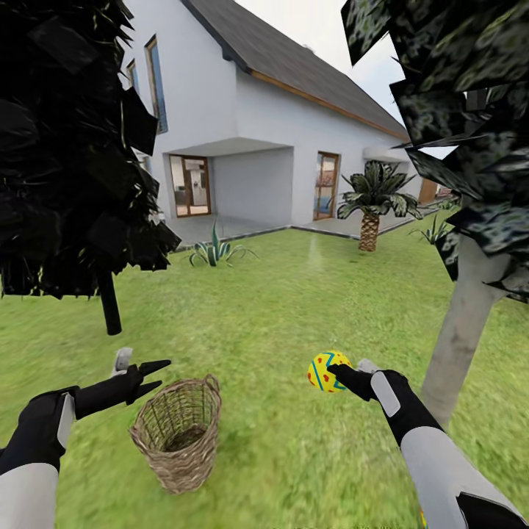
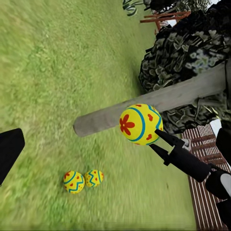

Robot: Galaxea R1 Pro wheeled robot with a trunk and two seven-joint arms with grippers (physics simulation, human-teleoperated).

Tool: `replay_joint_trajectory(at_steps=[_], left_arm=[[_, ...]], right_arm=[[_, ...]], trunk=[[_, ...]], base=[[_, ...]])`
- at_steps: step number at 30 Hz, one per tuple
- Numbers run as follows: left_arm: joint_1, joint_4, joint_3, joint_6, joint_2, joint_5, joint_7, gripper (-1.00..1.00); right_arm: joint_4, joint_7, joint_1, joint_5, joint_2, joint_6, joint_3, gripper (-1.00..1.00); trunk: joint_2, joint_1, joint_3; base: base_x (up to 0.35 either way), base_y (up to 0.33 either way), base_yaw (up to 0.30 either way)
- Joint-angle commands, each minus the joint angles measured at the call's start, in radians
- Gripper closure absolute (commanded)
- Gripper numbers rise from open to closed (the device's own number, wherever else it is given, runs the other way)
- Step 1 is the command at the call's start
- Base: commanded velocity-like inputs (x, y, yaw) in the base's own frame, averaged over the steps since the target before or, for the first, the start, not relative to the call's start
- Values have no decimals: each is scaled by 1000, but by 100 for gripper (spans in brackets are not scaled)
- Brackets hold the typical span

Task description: Take the three Easter eggs out of the wicker basket on the lawn in the garden, then place them on the lawn next to a single tree (choose any tree) so that all three eggs are next to the same tree and none are left in the basket.

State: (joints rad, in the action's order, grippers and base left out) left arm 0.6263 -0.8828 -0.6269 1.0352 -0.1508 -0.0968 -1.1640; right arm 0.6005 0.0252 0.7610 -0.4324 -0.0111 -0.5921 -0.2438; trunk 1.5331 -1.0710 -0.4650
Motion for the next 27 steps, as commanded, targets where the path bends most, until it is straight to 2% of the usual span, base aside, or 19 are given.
replay_joint_trajectory(at_steps=[1, 9, 22, 27], left_arm=[[1, -1, -3, 8, 0, -10, -9, -100], [1, -1, -4, 8, 1, -11, -9, -100], [1, -2, -4, 8, 0, -11, -9, -100], [1, -2, -4, 8, 1, -10, -9, -100]], right_arm=[[1, 2, 1, -6, 0, -5, -3, 100], [1, 2, 1, -6, 0, -5, -3, 100], [1, 4, 1, -6, 0, -5, -4, 100], [1, 4, 0, -6, 0, -5, -5, 100]], trunk=[[1, 0, 0], [1, 0, 10], [1, 0, 25], [1, 0, 31]], base=[[-91, 0, -209], [-87, -45, -209], [-2, -184, -209], [0, -49, -209]])
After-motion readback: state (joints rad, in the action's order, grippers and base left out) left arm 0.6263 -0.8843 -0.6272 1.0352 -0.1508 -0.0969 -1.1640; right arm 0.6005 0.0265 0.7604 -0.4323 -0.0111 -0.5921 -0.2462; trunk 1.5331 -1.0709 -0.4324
